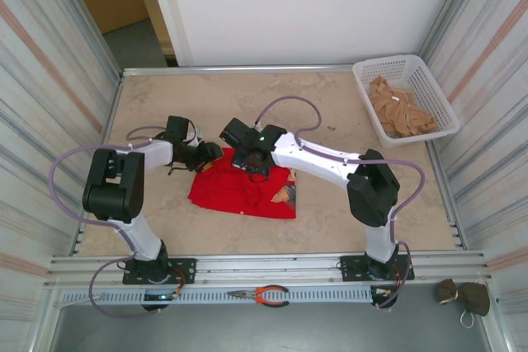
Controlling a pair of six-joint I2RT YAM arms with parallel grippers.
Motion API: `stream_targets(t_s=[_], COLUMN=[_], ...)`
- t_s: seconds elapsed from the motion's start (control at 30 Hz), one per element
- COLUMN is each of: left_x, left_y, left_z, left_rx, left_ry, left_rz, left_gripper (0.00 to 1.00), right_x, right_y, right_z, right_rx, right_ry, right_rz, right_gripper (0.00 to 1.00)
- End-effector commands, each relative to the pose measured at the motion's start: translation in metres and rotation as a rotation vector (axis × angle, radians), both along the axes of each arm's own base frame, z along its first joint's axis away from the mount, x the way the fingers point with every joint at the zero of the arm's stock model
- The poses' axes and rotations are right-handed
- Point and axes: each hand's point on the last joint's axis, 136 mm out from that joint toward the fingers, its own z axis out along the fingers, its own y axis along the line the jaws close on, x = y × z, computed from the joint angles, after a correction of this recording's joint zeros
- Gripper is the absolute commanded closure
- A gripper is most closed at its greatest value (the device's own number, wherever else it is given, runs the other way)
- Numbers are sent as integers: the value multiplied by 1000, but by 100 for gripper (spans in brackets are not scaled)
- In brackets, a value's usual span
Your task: Fold the inside-out t-shirt
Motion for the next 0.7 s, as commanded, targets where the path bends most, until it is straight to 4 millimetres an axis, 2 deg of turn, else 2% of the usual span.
stream_targets(t_s=[0.0,0.1,0.13,0.17,0.23,0.3,0.37,0.43,0.47,0.5,0.57,0.63,0.67], left_x=[-37,-35,-34,-32,-25,-13,2,18,27,34,47,55,58], left_y=[3,1,1,0,2,5,15,27,34,40,51,59,63], left_z=[-39,-38,-37,-36,-32,-25,-18,-7,0,9,27,44,54], left_rx=[50,49,48,45,38,4,-32,-72,-89,-101,-116,-118,-114], left_ry=[159,156,157,156,153,141,129,104,90,74,42,14,-3], left_rz=[-1,0,-1,-1,7,28,67,106,124,135,151,154,153], left_gripper=[50,50,50,50,49,49,49,49,49,49,48,49,48], right_x=[6,5,4,4,3,-2,-12,-25,-33,-41,-47,-48,-47], right_y=[12,19,24,29,50,80,105,123,130,132,120,92,73], right_z=[1,-5,-8,-9,-6,7,28,50,63,76,84,79,70], right_rx=[40,59,73,90,152,228,273,310,332,339,312,259,222], right_ry=[-4,9,16,19,12,-11,-52,-101,-127,-155,-182,-193,-191], right_rz=[-47,-64,-64,-56,-3,124,262,382,441,489,514,493,466], right_gripper=[100,100,97,90,71,52,39,31,30,29,29,27,25])
